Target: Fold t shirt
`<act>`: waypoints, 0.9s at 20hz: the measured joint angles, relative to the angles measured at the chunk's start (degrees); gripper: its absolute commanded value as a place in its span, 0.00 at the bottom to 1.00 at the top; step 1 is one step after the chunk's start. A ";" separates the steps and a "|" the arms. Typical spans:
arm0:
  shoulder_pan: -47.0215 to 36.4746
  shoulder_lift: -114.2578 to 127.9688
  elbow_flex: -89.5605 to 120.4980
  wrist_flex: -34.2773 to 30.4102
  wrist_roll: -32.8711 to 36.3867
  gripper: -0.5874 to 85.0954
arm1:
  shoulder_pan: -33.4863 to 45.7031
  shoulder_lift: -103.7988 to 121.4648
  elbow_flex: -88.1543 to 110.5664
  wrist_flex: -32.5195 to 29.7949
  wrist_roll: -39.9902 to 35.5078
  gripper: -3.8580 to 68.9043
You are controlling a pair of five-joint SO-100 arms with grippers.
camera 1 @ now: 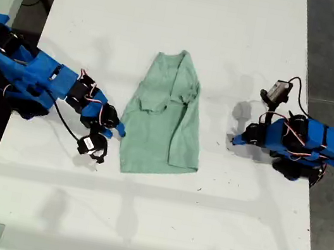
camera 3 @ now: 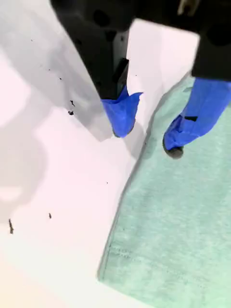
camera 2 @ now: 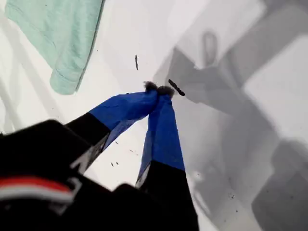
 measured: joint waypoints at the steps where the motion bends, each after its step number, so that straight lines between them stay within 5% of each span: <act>1: -0.44 -2.99 -2.02 0.00 0.00 0.15 | 0.00 0.00 0.00 0.00 -0.18 0.03; 6: -2.29 -15.21 -8.79 0.09 2.02 0.14 | 0.00 0.00 0.00 0.00 -0.35 0.03; 10: -3.43 -22.94 -17.75 3.34 7.65 0.01 | -0.18 0.00 0.00 0.00 -0.35 0.03; 13: -3.78 -31.55 -30.50 13.97 11.69 0.01 | -0.35 0.00 0.00 0.00 -0.35 0.03; 18: -4.13 -29.09 -31.90 29.36 8.17 0.01 | -0.35 0.00 0.00 0.00 -0.35 0.03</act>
